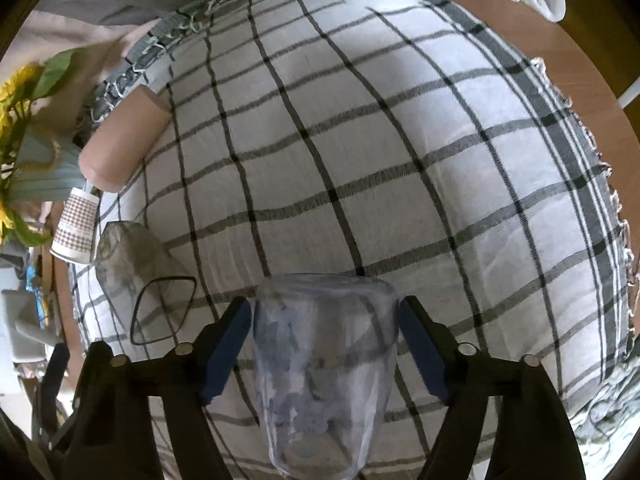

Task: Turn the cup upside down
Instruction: 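Close the right tool around the clear cup's body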

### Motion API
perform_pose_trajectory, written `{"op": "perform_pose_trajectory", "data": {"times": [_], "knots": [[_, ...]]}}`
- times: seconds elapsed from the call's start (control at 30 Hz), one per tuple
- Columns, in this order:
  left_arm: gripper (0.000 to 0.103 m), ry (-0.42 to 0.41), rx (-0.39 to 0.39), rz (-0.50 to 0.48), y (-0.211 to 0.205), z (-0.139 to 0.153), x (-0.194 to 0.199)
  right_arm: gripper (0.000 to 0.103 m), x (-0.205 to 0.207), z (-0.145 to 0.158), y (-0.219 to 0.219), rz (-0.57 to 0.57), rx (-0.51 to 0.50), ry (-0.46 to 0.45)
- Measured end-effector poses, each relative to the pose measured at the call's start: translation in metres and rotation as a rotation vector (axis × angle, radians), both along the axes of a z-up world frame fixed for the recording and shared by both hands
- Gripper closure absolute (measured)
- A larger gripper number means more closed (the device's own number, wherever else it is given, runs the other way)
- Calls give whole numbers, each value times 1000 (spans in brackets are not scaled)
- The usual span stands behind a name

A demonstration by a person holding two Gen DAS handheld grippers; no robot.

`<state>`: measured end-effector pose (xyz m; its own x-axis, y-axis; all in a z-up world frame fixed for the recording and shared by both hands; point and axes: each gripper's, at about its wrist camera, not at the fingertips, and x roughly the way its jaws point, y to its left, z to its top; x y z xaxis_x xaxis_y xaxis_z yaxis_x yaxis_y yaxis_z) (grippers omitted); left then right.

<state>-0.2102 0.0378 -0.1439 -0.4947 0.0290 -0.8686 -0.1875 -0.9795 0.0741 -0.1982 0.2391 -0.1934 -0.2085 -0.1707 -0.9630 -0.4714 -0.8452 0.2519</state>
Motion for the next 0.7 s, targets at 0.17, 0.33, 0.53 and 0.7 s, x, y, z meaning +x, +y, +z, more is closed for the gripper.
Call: {"op": "perform_pose_trajectory", "data": {"times": [0.17,0.33,0.53,0.7], "knots": [[1,1,0,-2,1,-1,0,31,0,-3,1,-2,-5,-6],[1,14,0,0,-1,4,7,32,8,8,-1,8,23,16],[1,22,10,1,-3,10,22,32,33,39,-10,24,86,90],[1,42,11,-2,-4,18,33,32,51,60,-15,33,119,145]]}}
